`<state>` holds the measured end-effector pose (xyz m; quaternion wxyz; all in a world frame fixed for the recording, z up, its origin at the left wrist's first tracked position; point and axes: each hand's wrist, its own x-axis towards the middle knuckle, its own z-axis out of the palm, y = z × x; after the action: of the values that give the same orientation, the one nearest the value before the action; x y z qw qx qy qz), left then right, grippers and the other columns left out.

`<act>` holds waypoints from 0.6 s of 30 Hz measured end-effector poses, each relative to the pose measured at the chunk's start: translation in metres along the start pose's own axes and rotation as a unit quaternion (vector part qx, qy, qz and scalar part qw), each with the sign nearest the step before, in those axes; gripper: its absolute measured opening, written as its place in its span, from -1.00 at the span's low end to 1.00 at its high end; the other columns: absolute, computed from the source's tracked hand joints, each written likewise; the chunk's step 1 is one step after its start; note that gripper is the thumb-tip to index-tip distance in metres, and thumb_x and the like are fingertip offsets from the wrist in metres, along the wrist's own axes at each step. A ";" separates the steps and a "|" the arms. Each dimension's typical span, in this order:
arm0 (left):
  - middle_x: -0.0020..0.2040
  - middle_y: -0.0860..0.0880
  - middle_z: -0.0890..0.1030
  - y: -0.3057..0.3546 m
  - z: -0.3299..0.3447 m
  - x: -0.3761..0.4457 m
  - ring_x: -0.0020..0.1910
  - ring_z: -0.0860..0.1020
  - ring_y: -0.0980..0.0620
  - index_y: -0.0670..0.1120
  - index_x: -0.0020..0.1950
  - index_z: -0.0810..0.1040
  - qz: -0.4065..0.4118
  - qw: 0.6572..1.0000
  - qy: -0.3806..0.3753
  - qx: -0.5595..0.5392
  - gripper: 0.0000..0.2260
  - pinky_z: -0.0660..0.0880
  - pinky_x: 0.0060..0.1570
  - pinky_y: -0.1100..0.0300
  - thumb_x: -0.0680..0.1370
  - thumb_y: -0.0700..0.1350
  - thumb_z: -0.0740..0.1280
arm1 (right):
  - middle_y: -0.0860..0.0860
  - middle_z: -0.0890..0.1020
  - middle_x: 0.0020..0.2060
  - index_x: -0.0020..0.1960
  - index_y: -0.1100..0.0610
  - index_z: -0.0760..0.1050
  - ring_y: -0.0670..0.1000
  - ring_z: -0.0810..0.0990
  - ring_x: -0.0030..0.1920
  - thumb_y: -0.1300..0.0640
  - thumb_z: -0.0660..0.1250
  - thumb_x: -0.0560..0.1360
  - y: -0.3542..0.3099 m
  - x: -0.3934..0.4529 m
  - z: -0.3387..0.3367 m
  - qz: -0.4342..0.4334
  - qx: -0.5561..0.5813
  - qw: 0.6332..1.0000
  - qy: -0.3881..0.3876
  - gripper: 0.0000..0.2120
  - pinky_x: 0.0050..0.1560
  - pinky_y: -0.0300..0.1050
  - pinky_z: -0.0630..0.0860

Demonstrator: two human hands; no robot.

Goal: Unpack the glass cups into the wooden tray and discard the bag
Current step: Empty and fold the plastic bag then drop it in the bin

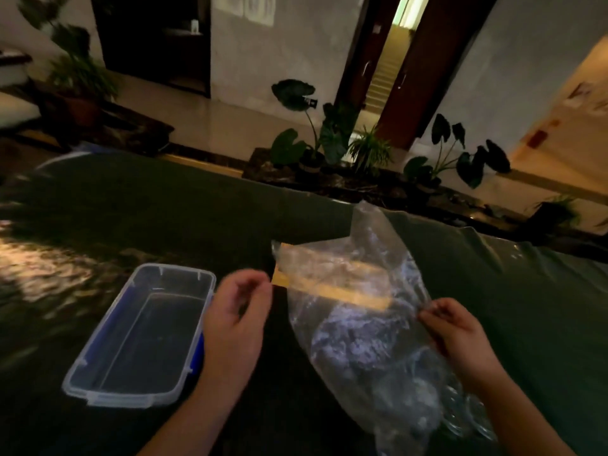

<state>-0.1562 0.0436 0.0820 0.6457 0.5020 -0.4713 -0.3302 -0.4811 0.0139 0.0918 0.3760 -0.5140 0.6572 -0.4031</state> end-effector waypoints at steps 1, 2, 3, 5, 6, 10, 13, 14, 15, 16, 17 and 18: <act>0.19 0.14 0.58 -0.003 0.002 0.011 0.12 0.53 0.23 0.21 0.21 0.51 -0.046 0.999 0.023 0.012 -0.75 0.49 0.07 0.20 0.54 0.02 0.36 | 0.04 0.69 -0.35 -0.17 -0.01 0.59 -0.01 0.61 -0.45 0.21 0.34 0.56 -0.002 -0.004 -0.007 -0.014 0.007 1.000 0.008 -0.82 -0.47 -0.13 0.53; 0.30 0.12 0.51 -0.003 0.005 0.021 0.20 0.47 0.20 0.16 0.34 0.44 -0.116 0.993 0.012 0.004 -0.62 0.43 0.16 0.14 0.53 0.10 0.35 | 0.00 0.66 -0.41 -0.18 -0.01 0.59 -0.06 0.56 -0.49 0.22 0.34 0.56 -0.004 -0.007 -0.014 -0.022 0.015 0.999 0.017 -0.80 -0.51 -0.19 0.48; 0.38 0.06 0.45 0.001 0.009 0.030 0.25 0.43 0.13 0.11 0.42 0.36 -0.176 0.984 -0.021 -0.011 -0.47 0.40 0.21 0.08 0.49 0.21 0.31 | -0.01 0.64 -0.44 -0.19 -0.01 0.59 -0.09 0.53 -0.52 0.23 0.33 0.56 -0.005 -0.010 -0.020 -0.026 0.024 0.999 0.024 -0.79 -0.54 -0.23 0.44; 0.36 0.01 0.47 0.008 0.020 0.043 0.21 0.51 0.06 0.05 0.45 0.33 -0.234 0.966 -0.088 -0.065 -0.25 0.46 0.20 0.02 0.34 0.39 0.22 | 0.03 0.64 -0.42 -0.19 0.01 0.60 -0.06 0.53 -0.50 0.22 0.34 0.56 -0.004 -0.014 -0.030 -0.024 0.039 0.999 0.028 -0.81 -0.52 -0.19 0.46; 0.29 0.02 0.53 0.015 0.027 0.048 0.13 0.58 0.06 0.04 0.43 0.36 -0.243 0.958 -0.104 -0.112 -0.21 0.53 0.11 0.05 0.29 0.41 0.19 | 0.05 0.66 -0.40 -0.17 0.02 0.60 -0.04 0.55 -0.49 0.22 0.35 0.56 -0.004 -0.015 -0.034 -0.022 0.048 0.998 0.030 -0.83 -0.50 -0.17 0.48; 0.01 0.02 0.70 0.040 0.054 0.049 -0.08 0.69 0.06 0.04 0.13 0.60 -0.194 0.958 -0.122 -0.173 -0.44 0.62 -0.24 0.22 0.30 0.36 0.25 | 0.00 0.66 -0.40 -0.09 0.10 0.57 -0.07 0.56 -0.49 0.22 0.36 0.55 0.004 -0.018 -0.045 -0.027 0.053 0.997 0.041 -0.93 -0.51 -0.22 0.49; -0.12 0.08 0.72 0.052 0.071 0.038 -0.13 0.68 0.11 0.11 -0.07 0.70 -0.094 0.986 -0.112 -0.077 -0.86 0.59 -0.27 0.30 0.54 0.08 0.35 | 0.03 0.68 -0.31 -0.10 0.04 0.58 -0.05 0.59 -0.42 0.19 0.35 0.56 0.009 -0.024 -0.055 -0.038 0.058 0.997 0.038 -0.91 -0.41 -0.14 0.53; -0.15 0.10 0.72 0.052 0.075 0.036 -0.15 0.67 0.14 0.11 -0.10 0.70 -0.064 0.992 -0.100 -0.037 -0.86 0.58 -0.29 0.31 0.57 0.00 0.35 | 0.04 0.69 -0.29 -0.10 0.03 0.58 -0.04 0.60 -0.40 0.18 0.35 0.56 0.009 -0.026 -0.057 -0.037 0.063 0.997 0.039 -0.91 -0.37 -0.11 0.54; -0.18 0.13 0.70 0.049 0.074 0.035 -0.18 0.65 0.17 0.13 -0.11 0.68 -0.040 0.995 -0.087 0.013 -0.85 0.56 -0.29 0.30 0.58 -0.02 0.33 | 0.06 0.69 -0.28 -0.10 0.03 0.59 -0.04 0.61 -0.39 0.18 0.35 0.56 0.010 -0.026 -0.058 -0.034 0.065 0.997 0.038 -0.91 -0.34 -0.08 0.54; -0.20 0.15 0.68 0.049 0.081 0.033 -0.19 0.63 0.22 0.17 -0.13 0.65 -0.008 0.994 -0.083 0.073 -0.84 0.52 -0.27 0.31 0.59 -0.02 0.32 | 0.07 0.69 -0.25 -0.10 0.03 0.59 -0.02 0.64 -0.36 0.17 0.36 0.55 0.013 -0.030 -0.065 -0.032 0.076 0.996 0.038 -0.92 -0.31 -0.06 0.55; -0.22 0.16 0.67 0.048 0.087 0.033 -0.20 0.60 0.28 0.20 -0.12 0.62 0.017 0.988 -0.078 0.131 -0.85 0.48 -0.25 0.30 0.59 -0.01 0.31 | 0.09 0.70 -0.22 -0.09 0.03 0.60 0.00 0.67 -0.32 0.16 0.36 0.55 0.015 -0.033 -0.071 -0.029 0.086 0.995 0.041 -0.92 -0.28 -0.03 0.56; -0.28 0.15 0.65 0.043 0.083 0.036 -0.21 0.57 0.33 0.20 -0.09 0.61 0.032 0.982 -0.060 0.174 -0.86 0.45 -0.25 0.30 0.59 0.00 0.30 | 0.09 0.71 -0.20 -0.10 0.01 0.60 0.04 0.69 -0.27 0.15 0.36 0.55 0.015 -0.033 -0.070 -0.028 0.084 0.995 0.037 -0.91 -0.24 0.00 0.59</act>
<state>-0.2236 -0.0050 0.1377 0.5292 0.5711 -0.5749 -0.2517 -0.5440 0.0589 0.1081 0.3819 -0.4832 0.6201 -0.4860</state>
